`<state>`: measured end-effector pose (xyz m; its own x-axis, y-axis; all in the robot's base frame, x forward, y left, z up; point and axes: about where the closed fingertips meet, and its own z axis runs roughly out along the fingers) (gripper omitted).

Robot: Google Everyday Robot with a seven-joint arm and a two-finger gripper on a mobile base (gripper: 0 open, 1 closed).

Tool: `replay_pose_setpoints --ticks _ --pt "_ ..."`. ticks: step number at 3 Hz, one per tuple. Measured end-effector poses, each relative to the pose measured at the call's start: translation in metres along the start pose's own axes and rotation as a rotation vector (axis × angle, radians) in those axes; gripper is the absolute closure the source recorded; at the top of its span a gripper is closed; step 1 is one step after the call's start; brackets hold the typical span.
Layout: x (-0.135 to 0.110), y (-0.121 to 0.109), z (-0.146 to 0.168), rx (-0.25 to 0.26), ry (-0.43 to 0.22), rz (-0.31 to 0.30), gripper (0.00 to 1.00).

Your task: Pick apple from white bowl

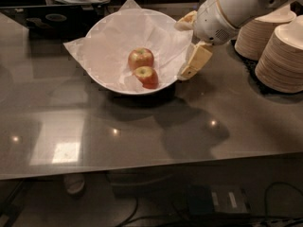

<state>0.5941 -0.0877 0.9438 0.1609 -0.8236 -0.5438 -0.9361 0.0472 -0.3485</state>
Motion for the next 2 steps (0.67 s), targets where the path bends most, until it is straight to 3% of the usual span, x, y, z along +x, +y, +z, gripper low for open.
replay_pose_setpoints --ticks 2 --pt "-0.0171 -0.0168 0.0176 -0.034 -0.073 -0.042 0.29"
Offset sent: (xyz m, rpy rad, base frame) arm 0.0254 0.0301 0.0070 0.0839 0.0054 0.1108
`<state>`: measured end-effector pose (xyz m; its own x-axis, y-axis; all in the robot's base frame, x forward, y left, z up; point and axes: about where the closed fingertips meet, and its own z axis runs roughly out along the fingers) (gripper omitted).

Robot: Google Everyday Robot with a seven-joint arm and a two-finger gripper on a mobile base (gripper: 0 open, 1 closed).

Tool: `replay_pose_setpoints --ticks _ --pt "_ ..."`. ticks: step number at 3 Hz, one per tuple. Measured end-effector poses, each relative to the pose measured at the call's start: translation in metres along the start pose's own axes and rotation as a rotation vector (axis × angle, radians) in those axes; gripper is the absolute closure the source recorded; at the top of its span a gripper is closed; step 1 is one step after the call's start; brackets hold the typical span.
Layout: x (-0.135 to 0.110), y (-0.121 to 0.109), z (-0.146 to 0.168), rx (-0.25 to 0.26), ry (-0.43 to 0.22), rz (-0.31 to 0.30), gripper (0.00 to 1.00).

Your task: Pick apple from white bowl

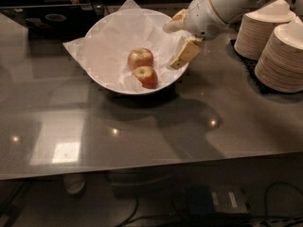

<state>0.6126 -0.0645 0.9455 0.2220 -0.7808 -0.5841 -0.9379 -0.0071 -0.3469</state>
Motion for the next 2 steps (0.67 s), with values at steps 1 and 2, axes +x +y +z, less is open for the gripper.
replay_pose_setpoints --ticks 1,2 --pt "-0.008 0.001 0.010 -0.051 -0.071 0.006 0.33" --pt "-0.019 0.009 0.026 -0.148 -0.182 0.026 0.35"
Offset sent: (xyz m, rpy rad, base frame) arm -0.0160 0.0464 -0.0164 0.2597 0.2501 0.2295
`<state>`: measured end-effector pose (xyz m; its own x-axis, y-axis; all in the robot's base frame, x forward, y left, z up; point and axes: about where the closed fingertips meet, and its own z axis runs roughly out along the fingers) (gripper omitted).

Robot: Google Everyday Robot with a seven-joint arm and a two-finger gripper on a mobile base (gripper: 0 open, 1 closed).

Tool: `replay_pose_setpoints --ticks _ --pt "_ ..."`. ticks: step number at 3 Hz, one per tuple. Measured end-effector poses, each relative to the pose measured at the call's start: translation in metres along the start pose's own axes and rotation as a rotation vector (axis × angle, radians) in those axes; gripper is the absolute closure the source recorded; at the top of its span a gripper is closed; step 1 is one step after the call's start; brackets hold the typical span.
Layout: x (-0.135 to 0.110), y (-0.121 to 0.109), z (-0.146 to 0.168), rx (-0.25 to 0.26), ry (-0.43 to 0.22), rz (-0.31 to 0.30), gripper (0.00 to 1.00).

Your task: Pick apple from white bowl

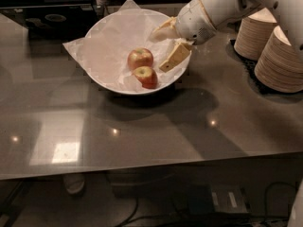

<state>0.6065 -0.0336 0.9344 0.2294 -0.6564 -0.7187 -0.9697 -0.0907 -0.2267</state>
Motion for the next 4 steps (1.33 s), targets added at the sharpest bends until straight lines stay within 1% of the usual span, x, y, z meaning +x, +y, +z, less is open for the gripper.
replay_pose_setpoints --ticks 1,2,3,4 --pt "-0.008 0.005 0.008 -0.071 -0.069 0.023 0.33" --pt "-0.007 0.013 0.018 -0.136 -0.070 0.038 0.33" --pt "0.005 0.016 0.027 -0.172 -0.022 0.061 0.33" --pt "0.016 0.016 0.036 -0.178 0.047 0.070 0.33"
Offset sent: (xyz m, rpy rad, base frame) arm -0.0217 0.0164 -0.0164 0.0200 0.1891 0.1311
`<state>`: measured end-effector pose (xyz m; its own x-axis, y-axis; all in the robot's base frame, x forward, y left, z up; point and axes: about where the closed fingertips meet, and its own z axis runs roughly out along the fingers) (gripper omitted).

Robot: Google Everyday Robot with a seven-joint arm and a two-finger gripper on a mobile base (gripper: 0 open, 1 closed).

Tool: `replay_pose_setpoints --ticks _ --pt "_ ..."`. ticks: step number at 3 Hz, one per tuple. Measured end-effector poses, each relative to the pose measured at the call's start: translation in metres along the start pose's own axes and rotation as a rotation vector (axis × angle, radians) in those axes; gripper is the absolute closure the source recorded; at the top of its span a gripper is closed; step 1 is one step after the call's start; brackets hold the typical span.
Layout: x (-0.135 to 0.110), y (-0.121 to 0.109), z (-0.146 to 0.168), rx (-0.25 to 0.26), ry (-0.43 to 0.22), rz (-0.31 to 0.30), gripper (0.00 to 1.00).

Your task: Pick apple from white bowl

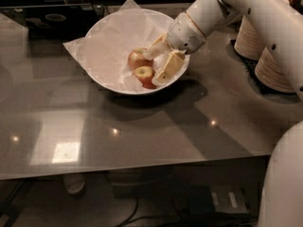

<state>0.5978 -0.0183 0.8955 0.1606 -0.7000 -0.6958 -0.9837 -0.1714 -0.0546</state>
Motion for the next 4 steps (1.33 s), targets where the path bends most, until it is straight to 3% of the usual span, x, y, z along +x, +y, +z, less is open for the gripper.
replay_pose_setpoints --ticks 1,2,4 --pt "0.011 -0.006 0.008 0.018 0.074 0.008 0.34" --pt "0.013 -0.011 0.014 0.029 0.109 0.004 0.34" --pt "0.003 -0.013 0.016 0.032 0.109 -0.024 0.34"
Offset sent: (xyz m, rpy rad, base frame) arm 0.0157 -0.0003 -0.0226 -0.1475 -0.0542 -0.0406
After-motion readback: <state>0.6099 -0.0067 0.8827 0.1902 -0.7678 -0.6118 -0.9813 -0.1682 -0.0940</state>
